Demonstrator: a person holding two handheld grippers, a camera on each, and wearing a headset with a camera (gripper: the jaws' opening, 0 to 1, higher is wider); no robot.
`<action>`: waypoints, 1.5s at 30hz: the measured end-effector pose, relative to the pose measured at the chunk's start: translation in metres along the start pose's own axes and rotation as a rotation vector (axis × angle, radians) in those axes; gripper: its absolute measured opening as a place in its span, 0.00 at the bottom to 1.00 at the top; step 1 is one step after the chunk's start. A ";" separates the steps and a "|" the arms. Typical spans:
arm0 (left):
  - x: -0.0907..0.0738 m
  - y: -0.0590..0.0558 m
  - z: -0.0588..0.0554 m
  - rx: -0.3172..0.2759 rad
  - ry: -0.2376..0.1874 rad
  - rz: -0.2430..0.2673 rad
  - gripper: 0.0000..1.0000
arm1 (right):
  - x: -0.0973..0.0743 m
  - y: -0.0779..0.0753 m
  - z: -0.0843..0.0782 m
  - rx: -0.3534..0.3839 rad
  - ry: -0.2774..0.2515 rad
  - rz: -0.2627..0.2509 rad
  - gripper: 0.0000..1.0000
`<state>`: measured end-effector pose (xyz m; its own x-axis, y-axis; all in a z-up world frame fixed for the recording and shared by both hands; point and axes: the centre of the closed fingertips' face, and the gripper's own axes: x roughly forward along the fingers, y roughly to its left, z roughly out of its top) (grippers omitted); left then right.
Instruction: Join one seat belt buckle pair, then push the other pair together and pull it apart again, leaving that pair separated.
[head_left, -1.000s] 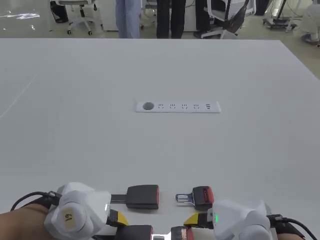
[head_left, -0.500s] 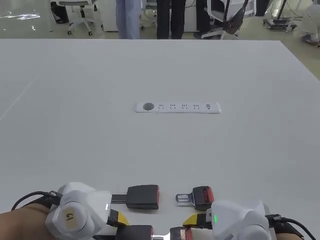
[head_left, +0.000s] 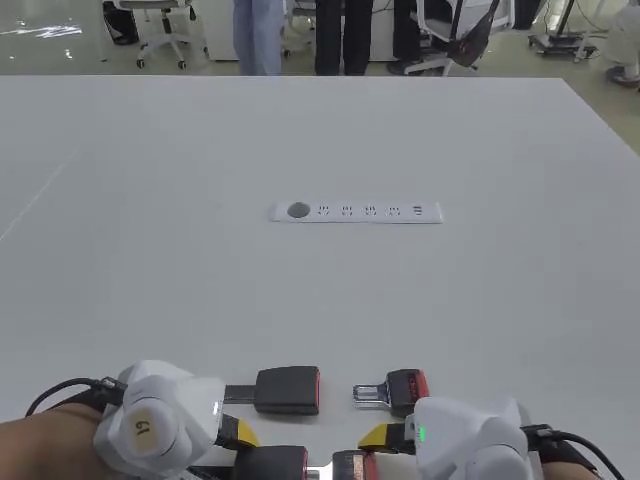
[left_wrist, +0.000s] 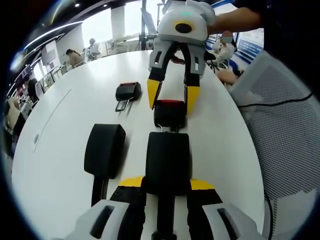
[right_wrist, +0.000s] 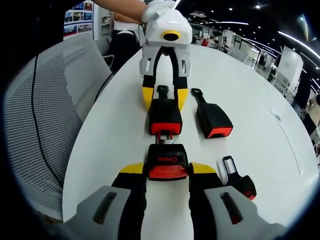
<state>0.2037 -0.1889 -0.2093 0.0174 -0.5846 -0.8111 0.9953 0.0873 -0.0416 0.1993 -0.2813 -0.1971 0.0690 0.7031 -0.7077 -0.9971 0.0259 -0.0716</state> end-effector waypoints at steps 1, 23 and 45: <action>0.000 0.000 0.000 -0.001 0.001 0.000 0.32 | 0.001 0.000 0.000 0.000 0.000 -0.001 0.31; 0.000 0.000 0.001 -0.011 -0.003 0.009 0.32 | 0.001 0.000 -0.001 0.011 -0.002 -0.006 0.30; 0.001 0.001 -0.001 -0.020 -0.006 0.013 0.32 | 0.005 -0.001 -0.001 0.018 0.004 -0.001 0.29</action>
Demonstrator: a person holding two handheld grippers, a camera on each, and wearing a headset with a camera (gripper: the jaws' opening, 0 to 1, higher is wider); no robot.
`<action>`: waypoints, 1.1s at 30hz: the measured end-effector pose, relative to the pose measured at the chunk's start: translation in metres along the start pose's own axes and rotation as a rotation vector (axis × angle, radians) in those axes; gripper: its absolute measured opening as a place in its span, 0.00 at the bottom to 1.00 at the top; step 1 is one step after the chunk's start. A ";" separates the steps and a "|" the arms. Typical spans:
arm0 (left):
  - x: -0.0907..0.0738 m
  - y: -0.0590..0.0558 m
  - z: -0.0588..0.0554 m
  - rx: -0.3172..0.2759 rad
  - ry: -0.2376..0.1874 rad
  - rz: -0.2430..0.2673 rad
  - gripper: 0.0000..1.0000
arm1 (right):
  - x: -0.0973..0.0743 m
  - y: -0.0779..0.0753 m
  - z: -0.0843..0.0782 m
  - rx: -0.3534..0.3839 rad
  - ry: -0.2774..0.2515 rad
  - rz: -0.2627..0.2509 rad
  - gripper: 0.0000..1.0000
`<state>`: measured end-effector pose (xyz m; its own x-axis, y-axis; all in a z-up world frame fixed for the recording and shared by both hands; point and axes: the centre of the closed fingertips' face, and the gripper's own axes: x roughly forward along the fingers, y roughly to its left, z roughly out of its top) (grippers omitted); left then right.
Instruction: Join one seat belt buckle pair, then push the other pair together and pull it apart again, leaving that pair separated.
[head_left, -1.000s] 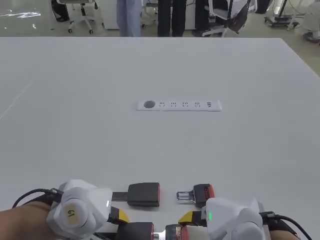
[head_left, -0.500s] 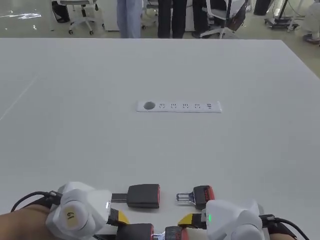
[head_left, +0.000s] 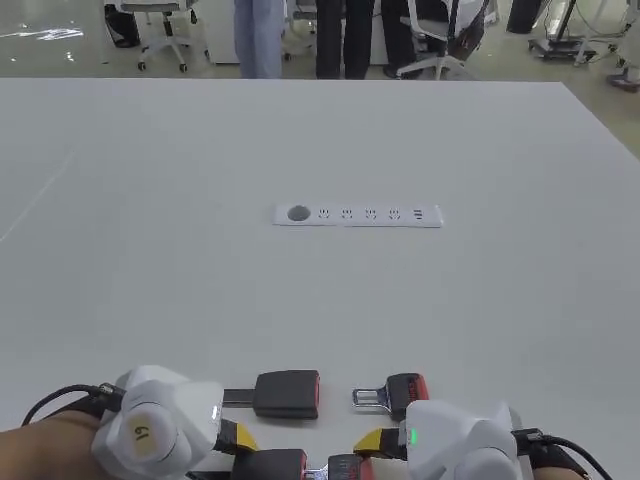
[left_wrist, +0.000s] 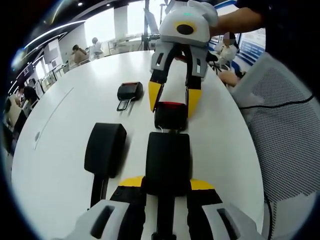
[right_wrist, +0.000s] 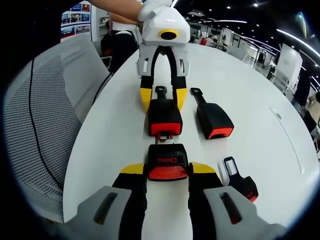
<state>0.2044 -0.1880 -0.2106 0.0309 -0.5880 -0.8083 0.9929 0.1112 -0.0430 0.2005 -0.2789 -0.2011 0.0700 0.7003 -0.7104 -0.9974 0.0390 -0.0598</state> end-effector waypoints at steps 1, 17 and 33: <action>0.000 0.000 0.000 0.000 0.000 0.000 0.32 | 0.000 0.000 0.000 0.000 0.000 0.001 0.29; 0.000 -0.001 0.002 -0.001 0.001 0.000 0.32 | 0.003 0.000 0.004 0.003 0.002 0.002 0.29; -0.001 0.000 0.001 -0.003 -0.001 0.001 0.31 | 0.009 0.002 0.014 0.014 0.002 0.000 0.29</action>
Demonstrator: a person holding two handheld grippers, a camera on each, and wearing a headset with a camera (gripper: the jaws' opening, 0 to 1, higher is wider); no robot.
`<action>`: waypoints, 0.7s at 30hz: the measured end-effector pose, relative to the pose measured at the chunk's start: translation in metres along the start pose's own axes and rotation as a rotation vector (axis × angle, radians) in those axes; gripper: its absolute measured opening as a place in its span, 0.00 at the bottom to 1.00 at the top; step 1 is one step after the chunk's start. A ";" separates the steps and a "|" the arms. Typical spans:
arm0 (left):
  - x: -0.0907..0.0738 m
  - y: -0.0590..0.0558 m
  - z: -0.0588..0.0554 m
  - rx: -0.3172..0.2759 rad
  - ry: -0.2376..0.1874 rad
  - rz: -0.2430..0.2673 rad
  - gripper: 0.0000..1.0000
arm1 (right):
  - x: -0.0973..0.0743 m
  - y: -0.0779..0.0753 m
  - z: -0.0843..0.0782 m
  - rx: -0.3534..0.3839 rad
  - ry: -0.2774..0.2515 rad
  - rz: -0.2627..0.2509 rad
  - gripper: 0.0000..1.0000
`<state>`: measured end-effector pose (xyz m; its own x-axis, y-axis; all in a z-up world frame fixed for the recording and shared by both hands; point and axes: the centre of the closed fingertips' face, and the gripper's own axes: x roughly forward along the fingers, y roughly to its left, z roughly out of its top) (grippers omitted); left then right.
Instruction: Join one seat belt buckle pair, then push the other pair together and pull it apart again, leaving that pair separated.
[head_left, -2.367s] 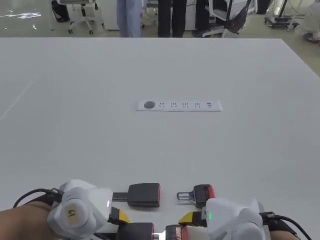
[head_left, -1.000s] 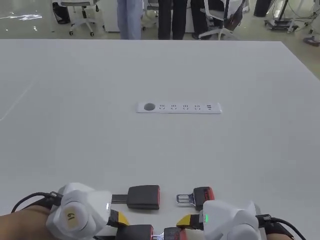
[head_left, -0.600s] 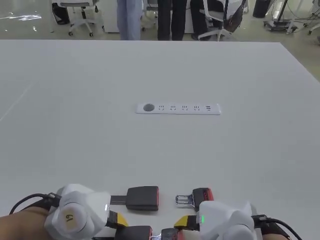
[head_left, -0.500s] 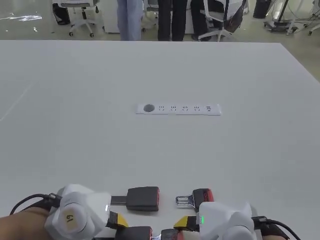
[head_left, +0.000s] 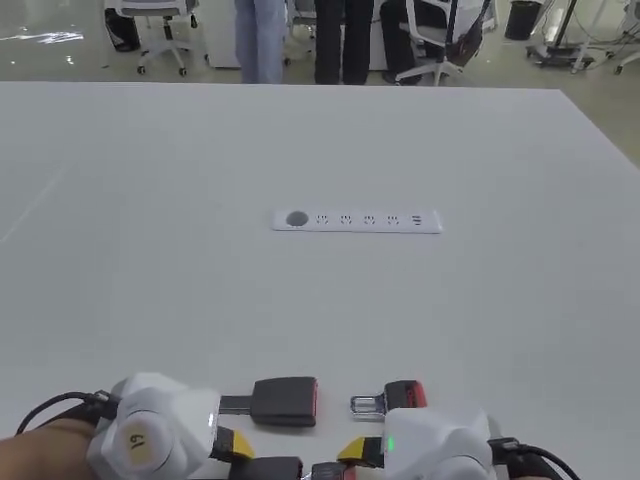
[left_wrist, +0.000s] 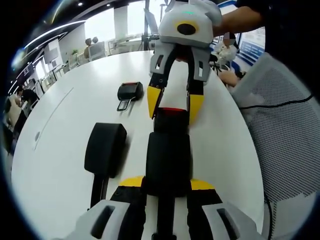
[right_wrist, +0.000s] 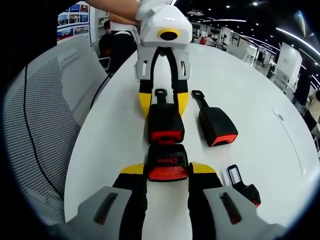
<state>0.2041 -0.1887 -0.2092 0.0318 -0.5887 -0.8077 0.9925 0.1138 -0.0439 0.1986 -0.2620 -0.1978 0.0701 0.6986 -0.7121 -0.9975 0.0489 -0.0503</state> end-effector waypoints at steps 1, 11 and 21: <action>0.000 0.000 0.000 0.001 0.001 0.000 0.31 | 0.001 0.000 0.001 0.004 -0.002 -0.001 0.29; 0.000 -0.002 0.000 0.007 0.012 -0.001 0.32 | -0.004 0.007 0.004 0.001 -0.005 0.004 0.29; 0.000 -0.002 -0.001 0.035 0.029 -0.008 0.32 | -0.009 0.005 -0.003 -0.020 0.007 0.008 0.29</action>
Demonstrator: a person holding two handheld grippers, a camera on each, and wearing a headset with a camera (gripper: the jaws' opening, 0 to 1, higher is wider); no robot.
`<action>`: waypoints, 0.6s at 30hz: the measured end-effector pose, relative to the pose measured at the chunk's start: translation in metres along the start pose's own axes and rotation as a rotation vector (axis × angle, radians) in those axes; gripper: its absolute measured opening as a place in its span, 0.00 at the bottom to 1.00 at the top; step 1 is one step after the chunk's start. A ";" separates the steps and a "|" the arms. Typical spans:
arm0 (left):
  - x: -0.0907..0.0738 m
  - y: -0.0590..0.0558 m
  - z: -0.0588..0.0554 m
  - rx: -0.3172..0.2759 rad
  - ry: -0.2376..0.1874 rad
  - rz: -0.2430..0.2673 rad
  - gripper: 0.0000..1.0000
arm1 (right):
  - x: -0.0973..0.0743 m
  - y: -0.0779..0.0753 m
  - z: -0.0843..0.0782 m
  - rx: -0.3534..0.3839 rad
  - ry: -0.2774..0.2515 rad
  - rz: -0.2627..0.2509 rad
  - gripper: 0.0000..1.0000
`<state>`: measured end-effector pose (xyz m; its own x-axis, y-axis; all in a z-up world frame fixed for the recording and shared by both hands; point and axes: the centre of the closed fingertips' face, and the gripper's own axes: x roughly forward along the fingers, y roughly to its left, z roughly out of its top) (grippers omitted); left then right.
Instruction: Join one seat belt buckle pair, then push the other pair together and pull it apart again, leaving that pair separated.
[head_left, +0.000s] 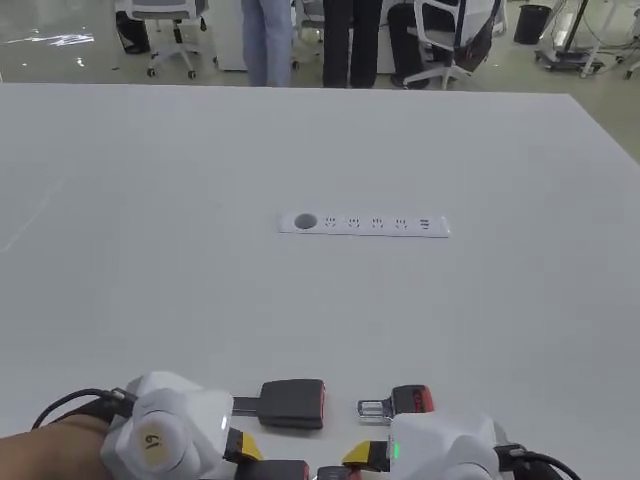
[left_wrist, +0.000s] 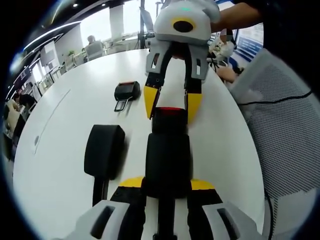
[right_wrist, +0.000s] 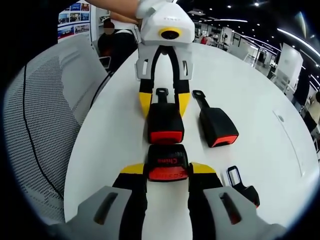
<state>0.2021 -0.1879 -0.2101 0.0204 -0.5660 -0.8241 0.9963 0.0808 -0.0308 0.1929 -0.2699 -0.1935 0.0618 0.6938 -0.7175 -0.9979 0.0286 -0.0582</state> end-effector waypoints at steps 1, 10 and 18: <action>0.000 0.000 -0.001 0.000 -0.001 0.001 0.32 | 0.000 0.000 -0.001 -0.006 0.005 -0.003 0.29; -0.001 0.001 -0.002 0.008 0.022 -0.007 0.32 | 0.000 -0.005 -0.007 -0.023 0.016 0.015 0.28; -0.001 0.002 -0.002 0.011 0.026 -0.010 0.32 | 0.001 -0.006 -0.007 -0.010 0.008 0.012 0.29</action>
<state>0.2040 -0.1859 -0.2107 0.0082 -0.5449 -0.8385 0.9973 0.0659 -0.0330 0.1996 -0.2745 -0.1981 0.0496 0.6885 -0.7235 -0.9983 0.0131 -0.0559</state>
